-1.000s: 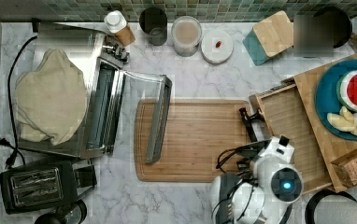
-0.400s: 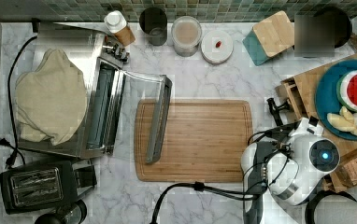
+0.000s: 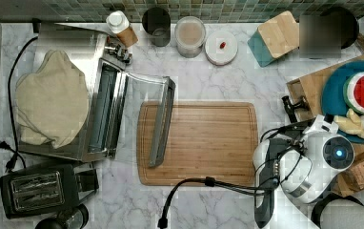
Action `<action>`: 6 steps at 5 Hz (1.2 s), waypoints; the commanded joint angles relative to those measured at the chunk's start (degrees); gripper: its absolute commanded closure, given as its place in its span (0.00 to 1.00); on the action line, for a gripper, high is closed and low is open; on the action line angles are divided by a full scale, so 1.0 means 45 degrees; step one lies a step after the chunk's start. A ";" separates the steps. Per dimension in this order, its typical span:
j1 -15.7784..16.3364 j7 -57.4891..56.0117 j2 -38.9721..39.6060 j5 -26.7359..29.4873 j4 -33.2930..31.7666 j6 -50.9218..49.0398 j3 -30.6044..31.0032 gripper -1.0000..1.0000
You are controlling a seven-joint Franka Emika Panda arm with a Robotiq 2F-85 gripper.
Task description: Close the drawer.
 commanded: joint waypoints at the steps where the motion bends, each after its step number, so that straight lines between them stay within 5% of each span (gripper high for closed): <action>1: -0.1434 -0.2498 0.0183 0.1649 0.5107 -0.2726 -0.0280 1.00; 6: -0.1010 -0.2633 0.0226 0.1854 0.5112 -0.2751 -0.0741 1.00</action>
